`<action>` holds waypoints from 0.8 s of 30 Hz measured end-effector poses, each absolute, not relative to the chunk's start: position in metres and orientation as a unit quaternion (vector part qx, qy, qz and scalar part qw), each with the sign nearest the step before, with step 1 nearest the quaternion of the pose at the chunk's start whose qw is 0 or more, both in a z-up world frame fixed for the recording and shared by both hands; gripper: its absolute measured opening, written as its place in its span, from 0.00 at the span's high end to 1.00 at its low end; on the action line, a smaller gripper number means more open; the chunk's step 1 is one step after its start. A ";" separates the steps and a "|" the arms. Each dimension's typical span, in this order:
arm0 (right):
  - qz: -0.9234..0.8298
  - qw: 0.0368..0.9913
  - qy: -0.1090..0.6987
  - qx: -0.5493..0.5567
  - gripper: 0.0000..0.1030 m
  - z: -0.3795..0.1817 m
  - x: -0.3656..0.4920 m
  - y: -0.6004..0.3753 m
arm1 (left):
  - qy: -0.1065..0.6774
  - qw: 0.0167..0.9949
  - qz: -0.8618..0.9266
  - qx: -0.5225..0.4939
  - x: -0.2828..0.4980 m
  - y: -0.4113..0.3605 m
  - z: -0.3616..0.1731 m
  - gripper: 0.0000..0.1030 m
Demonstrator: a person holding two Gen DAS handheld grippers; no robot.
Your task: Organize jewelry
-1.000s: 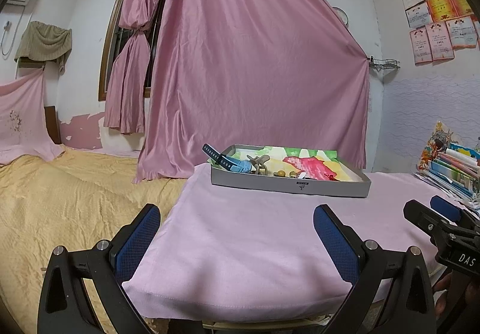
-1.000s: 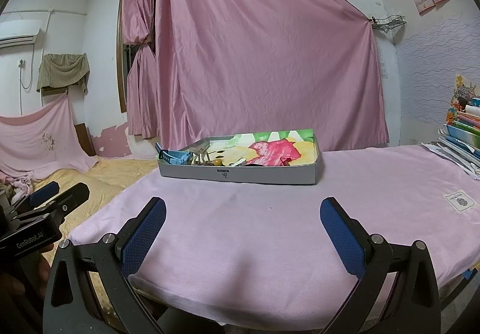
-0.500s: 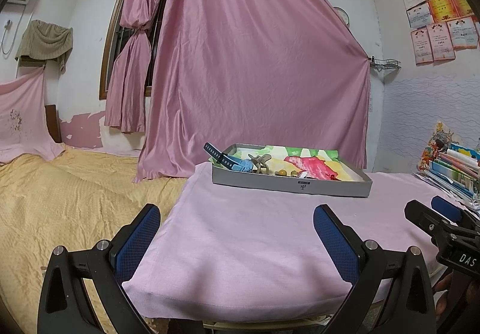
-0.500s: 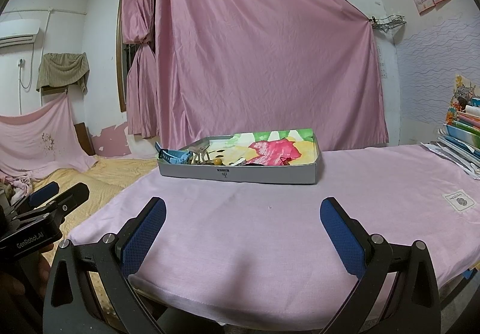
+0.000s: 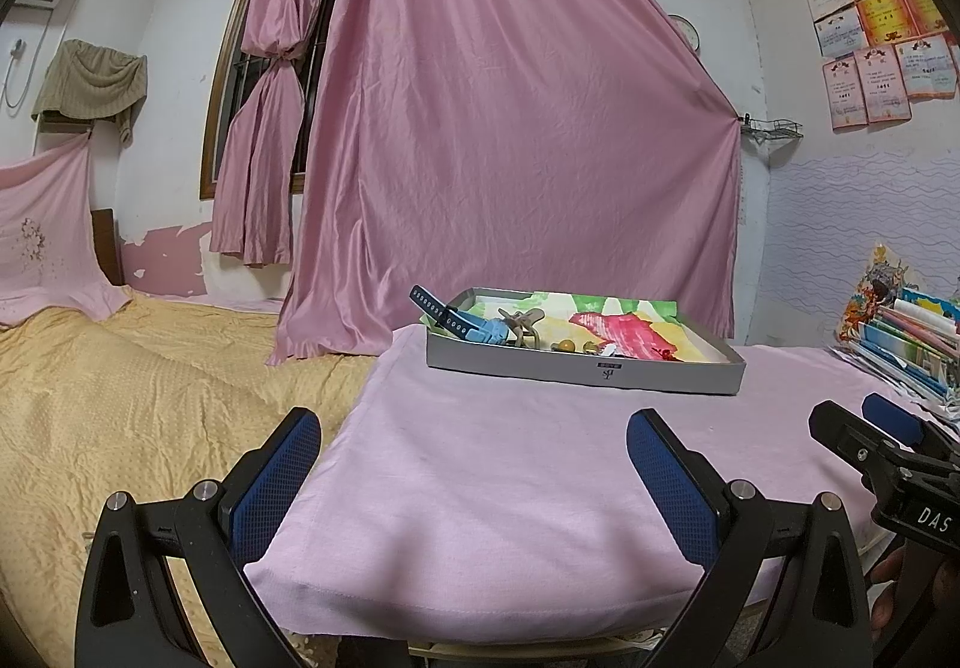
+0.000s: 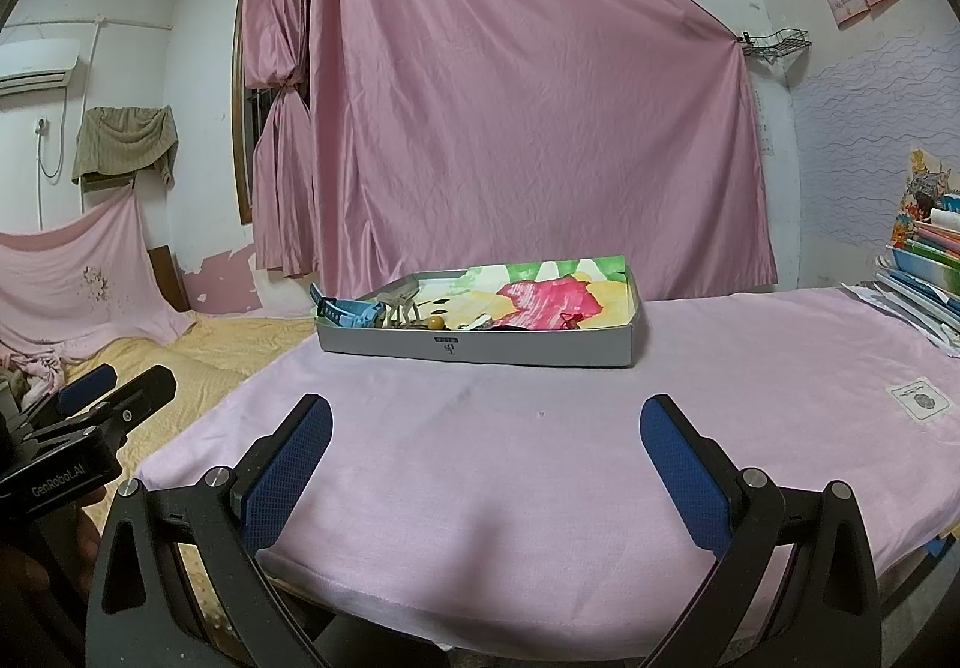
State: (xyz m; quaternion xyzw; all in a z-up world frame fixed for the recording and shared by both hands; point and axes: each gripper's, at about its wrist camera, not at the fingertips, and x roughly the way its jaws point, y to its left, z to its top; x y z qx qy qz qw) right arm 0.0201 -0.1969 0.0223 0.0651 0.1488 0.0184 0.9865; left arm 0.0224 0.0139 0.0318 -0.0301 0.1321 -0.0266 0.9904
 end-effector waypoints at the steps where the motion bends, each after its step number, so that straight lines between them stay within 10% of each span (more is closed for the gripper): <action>1: 0.018 0.987 0.149 0.065 0.02 0.022 0.020 -0.197 | 0.132 0.990 -0.027 -0.030 0.022 0.014 0.032 0.00; 24: 0.016 0.986 0.154 0.064 0.02 0.022 0.022 -0.196 | 0.137 0.990 -0.026 -0.032 0.023 0.017 0.029 0.00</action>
